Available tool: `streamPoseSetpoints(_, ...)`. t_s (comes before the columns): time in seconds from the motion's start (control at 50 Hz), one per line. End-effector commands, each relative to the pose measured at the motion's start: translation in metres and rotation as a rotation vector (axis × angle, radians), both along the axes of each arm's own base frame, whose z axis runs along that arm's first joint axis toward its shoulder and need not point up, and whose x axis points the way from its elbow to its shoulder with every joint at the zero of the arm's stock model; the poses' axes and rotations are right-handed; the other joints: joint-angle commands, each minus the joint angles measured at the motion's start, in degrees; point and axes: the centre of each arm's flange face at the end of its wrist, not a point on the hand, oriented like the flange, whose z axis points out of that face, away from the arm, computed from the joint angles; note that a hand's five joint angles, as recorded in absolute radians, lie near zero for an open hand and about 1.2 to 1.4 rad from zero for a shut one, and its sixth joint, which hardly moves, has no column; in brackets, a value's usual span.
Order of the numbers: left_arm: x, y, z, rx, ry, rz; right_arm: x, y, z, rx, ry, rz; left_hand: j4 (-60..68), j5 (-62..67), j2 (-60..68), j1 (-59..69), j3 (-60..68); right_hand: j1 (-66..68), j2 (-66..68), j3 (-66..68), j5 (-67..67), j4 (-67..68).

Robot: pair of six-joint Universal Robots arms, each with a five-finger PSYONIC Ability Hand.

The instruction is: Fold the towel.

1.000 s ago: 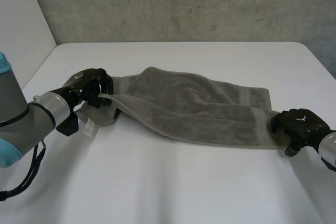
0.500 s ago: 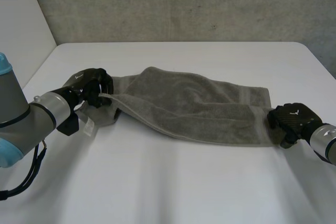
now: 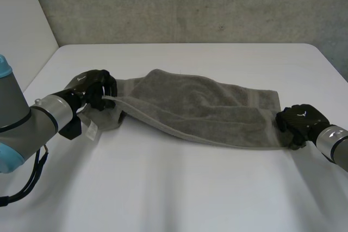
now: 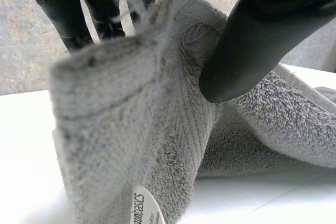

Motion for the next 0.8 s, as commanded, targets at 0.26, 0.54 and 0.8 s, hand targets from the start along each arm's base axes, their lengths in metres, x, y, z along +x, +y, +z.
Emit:
streamPoseSetpoints(0.26,0.000,0.000,0.000,0.000,0.001,0.000,0.002,-0.005,0.021,-0.041,-0.023,-0.030,2.1,1.5,1.9,3.6,0.8,39.2,39.0,39.9,39.9,39.7)
streamPoseSetpoints(0.54,0.000,0.000,0.000,0.002,0.002,0.001,-0.001,-0.004,0.034,-0.024,-0.104,-0.071,2.1,1.5,1.9,3.6,0.8,39.2,39.0,39.9,39.9,39.7)
streamPoseSetpoints(0.8,0.000,0.000,0.008,-0.016,0.005,0.004,0.007,0.003,0.087,0.016,-0.257,-0.045,2.1,1.5,1.9,3.6,0.8,39.2,39.0,39.9,39.9,39.7)
